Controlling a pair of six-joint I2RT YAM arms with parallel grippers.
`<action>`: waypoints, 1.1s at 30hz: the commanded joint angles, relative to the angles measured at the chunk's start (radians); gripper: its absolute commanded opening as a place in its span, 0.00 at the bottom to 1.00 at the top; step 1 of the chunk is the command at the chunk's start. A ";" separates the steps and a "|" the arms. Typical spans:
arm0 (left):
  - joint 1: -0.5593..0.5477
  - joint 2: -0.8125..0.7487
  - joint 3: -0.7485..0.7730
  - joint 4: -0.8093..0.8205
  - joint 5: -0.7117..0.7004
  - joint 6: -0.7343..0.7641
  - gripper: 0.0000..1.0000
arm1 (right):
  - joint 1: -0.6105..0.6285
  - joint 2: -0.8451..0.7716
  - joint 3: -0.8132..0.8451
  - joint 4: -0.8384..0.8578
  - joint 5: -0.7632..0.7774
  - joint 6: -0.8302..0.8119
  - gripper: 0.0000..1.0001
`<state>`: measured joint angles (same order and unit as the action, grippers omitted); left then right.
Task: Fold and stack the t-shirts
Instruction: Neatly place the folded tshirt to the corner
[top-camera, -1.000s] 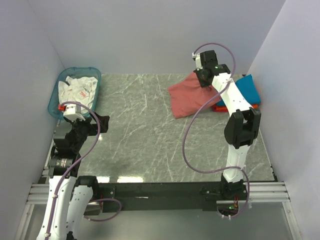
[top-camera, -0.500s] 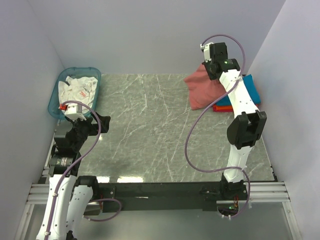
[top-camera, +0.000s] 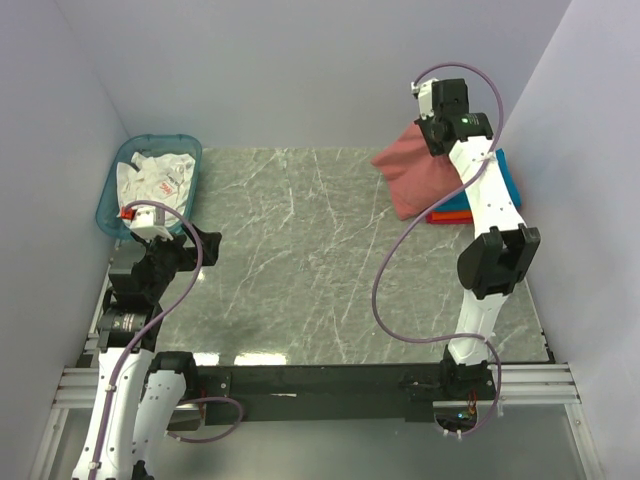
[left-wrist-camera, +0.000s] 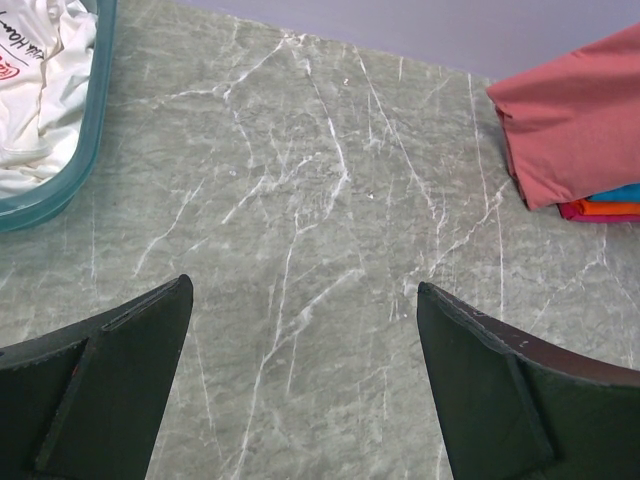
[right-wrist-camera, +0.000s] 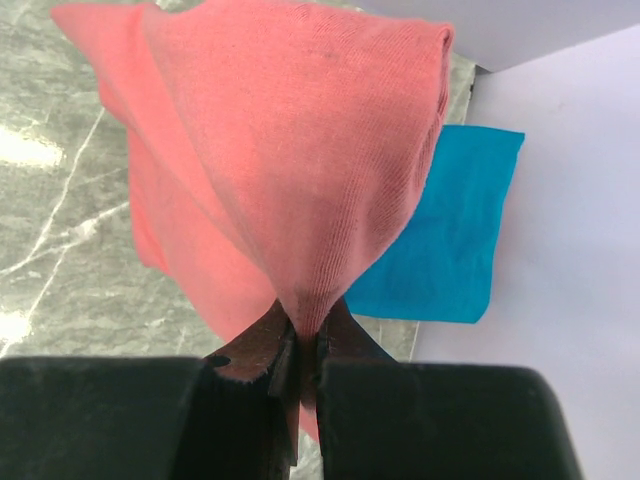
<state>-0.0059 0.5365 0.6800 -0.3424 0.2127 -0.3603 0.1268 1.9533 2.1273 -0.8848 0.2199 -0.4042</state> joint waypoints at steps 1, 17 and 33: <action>0.003 0.003 0.000 0.022 0.020 0.014 0.99 | -0.022 -0.100 0.045 0.020 0.009 -0.018 0.00; 0.003 0.002 -0.002 0.022 0.025 0.015 1.00 | -0.059 -0.154 0.089 -0.019 0.016 -0.047 0.00; 0.003 0.005 0.000 0.022 0.025 0.015 1.00 | -0.085 -0.188 0.105 -0.034 0.022 -0.065 0.00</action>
<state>-0.0059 0.5407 0.6785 -0.3428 0.2165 -0.3599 0.0547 1.8420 2.1658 -0.9577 0.2211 -0.4538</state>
